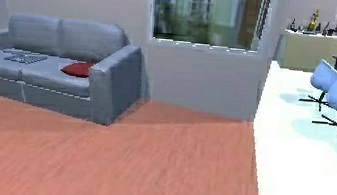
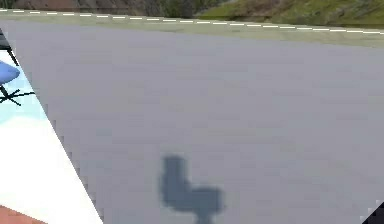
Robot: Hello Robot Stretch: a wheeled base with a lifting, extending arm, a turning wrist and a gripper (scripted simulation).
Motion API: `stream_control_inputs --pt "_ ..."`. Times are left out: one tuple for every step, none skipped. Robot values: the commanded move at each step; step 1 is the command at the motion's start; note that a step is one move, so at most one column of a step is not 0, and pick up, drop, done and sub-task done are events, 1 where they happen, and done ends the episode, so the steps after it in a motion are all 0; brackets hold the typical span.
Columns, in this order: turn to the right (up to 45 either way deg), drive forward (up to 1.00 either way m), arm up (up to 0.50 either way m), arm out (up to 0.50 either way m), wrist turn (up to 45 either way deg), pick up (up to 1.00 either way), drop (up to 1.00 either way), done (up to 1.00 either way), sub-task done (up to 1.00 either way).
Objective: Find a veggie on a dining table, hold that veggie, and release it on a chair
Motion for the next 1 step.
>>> stream_control_inputs --pt "3.0 0.00 0.00 0.00 0.0 0.00 0.00 0.00 0.00"
